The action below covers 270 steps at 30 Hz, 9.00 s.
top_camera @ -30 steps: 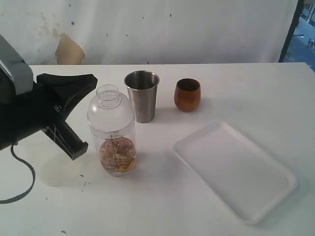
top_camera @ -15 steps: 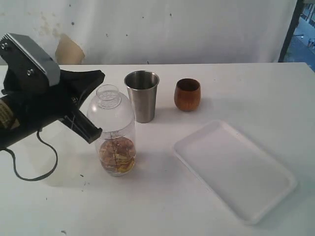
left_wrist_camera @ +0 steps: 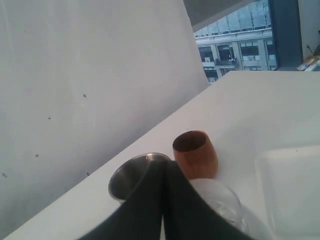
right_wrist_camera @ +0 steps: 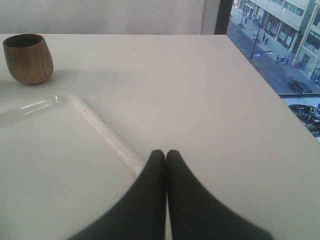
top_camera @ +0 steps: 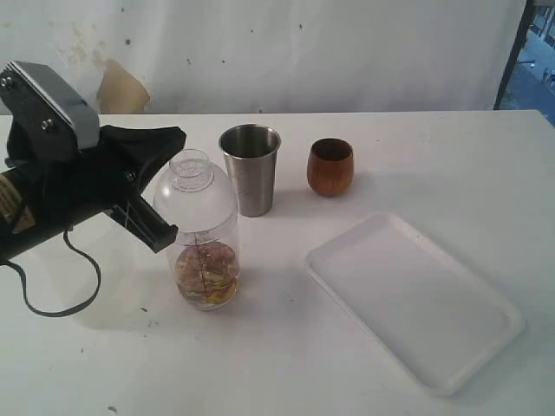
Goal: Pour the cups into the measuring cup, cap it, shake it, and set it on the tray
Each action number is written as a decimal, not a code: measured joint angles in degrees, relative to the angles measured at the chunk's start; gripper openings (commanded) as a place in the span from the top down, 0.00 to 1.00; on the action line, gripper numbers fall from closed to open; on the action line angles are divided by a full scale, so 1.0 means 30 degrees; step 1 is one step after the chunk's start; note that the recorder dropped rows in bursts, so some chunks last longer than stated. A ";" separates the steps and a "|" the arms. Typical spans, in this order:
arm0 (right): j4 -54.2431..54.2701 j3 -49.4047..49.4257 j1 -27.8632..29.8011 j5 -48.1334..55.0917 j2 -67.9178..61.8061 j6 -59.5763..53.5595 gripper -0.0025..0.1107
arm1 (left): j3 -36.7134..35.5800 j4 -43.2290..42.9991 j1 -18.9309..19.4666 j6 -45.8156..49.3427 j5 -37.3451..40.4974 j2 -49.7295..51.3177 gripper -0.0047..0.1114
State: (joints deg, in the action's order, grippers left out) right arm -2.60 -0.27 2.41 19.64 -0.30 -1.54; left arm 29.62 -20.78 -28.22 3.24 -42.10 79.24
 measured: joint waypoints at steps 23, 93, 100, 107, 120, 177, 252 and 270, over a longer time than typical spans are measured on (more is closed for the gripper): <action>0.0000 0.0000 0.0000 0.0000 0.0000 0.0000 0.98 | 0.0205 0.0027 0.0000 0.0151 -0.1445 0.1438 0.96; -0.0110 0.0041 0.0000 -0.2708 0.0000 0.0512 0.98 | -0.3472 0.8330 0.0035 0.3139 0.4789 -1.0287 0.96; -0.0110 0.0041 0.0000 -0.3159 0.0000 0.0512 0.98 | -0.4242 0.8585 0.0035 -0.0796 1.0318 -1.4981 0.96; -0.0110 0.0041 0.0000 -0.3159 0.0000 0.0512 0.98 | -0.4318 0.8664 0.0035 -0.1431 1.0999 -1.5068 0.96; -0.0110 0.0041 0.0000 -0.3159 0.0000 0.0512 0.98 | -0.5188 0.8664 0.0078 -0.1395 1.1937 -1.5423 0.96; -0.0053 0.0050 0.0000 -0.4682 0.0000 0.0512 0.98 | -0.9789 0.8524 0.8910 -0.1484 1.8043 -2.6332 0.96; 0.1675 -3.3791 -1.7186 1.0375 -3.5550 -0.3384 0.98 | -0.9789 0.8524 0.8942 -0.1484 1.8043 -2.6332 0.96; 0.0646 -3.5074 -1.7186 1.2521 -3.4391 -0.3298 0.98 | -0.9789 0.8524 0.8942 -0.1484 1.8043 -2.6332 0.96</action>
State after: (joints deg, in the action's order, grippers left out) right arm -0.66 -105.49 -49.15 57.21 -103.47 -11.43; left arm 0.25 4.79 -1.39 -1.22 12.03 0.25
